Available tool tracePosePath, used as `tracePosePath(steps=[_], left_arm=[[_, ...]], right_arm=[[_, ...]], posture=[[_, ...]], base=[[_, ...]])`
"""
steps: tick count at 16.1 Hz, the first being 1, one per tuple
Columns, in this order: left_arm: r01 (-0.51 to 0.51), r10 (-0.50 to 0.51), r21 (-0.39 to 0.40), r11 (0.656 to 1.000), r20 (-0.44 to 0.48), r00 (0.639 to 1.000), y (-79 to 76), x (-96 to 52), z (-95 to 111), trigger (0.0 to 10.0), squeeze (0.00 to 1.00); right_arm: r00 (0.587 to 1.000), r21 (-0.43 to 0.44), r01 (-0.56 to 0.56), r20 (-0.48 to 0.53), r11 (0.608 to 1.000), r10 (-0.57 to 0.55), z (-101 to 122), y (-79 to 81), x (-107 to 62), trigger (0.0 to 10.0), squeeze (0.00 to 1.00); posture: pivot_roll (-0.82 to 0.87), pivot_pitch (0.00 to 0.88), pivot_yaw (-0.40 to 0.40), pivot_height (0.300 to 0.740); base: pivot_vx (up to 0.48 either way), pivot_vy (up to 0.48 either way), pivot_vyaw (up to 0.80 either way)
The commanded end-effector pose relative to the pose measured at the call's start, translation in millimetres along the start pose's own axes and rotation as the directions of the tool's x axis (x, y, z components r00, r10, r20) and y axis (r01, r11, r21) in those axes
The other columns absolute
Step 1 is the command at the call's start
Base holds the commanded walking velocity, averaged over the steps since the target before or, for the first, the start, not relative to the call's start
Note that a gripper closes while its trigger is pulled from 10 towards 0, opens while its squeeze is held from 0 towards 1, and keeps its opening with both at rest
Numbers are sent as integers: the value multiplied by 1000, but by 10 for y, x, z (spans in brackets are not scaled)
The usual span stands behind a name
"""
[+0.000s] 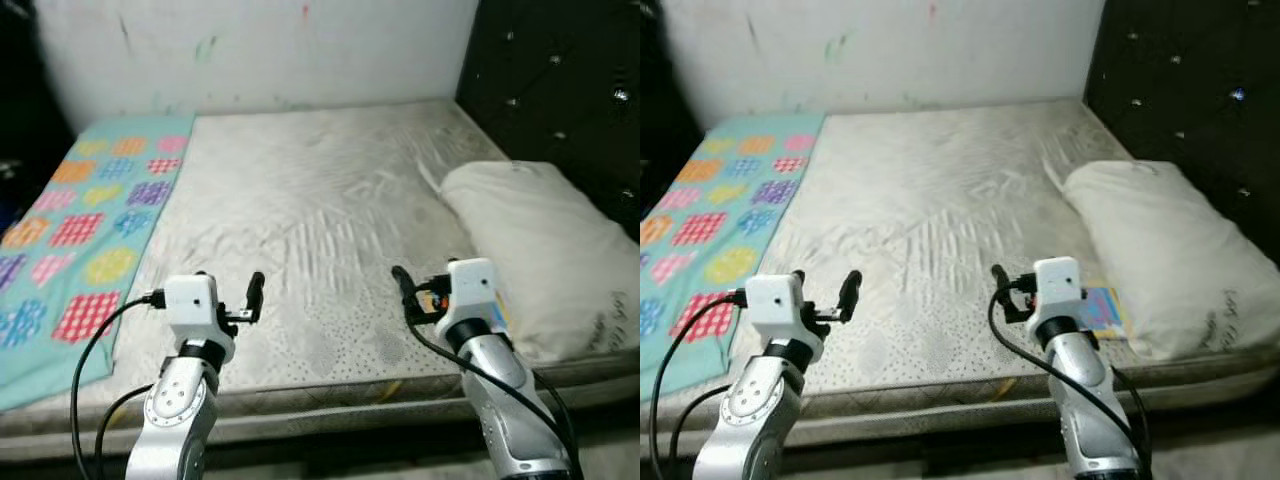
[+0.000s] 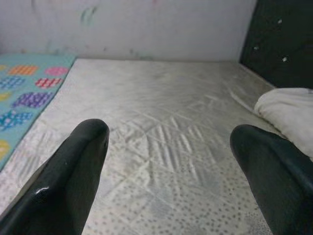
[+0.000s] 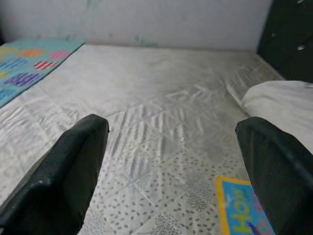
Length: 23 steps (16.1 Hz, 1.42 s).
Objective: Clean up the room
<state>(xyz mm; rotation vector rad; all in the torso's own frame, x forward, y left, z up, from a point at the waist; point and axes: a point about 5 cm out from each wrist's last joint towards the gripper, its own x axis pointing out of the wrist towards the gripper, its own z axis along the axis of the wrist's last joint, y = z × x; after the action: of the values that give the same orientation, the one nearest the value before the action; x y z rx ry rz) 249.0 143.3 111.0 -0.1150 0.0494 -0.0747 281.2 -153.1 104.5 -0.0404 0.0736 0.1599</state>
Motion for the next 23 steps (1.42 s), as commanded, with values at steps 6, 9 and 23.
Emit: tracePosePath(steps=[6, 9, 23], left_arm=[[-57, 57, 15, 998, -19, 998, 170, -25, -37, 10000, 0], [-58, 58, 17, 998, -20, 998, 169, -22, -38, 10000, 0], [12, -12, -9, 1000, 13, 1000, 130, -36, 1, 10000, 0]], right_arm=[[988, -19, 106, 116, 994, -103, 134, -47, -10, 10000, 0], [986, -26, 119, 122, 993, -115, 123, -58, -4, 10000, 0], [989, -35, 71, 132, 997, -66, 101, 44, -6, 10000, 0]], posture=[[-101, 0, 24, 740], [-101, 0, 24, 740], [-104, 0, 26, 740]], base=[[0, 480, 0], [0, 480, 0], [40, 137, 0]])
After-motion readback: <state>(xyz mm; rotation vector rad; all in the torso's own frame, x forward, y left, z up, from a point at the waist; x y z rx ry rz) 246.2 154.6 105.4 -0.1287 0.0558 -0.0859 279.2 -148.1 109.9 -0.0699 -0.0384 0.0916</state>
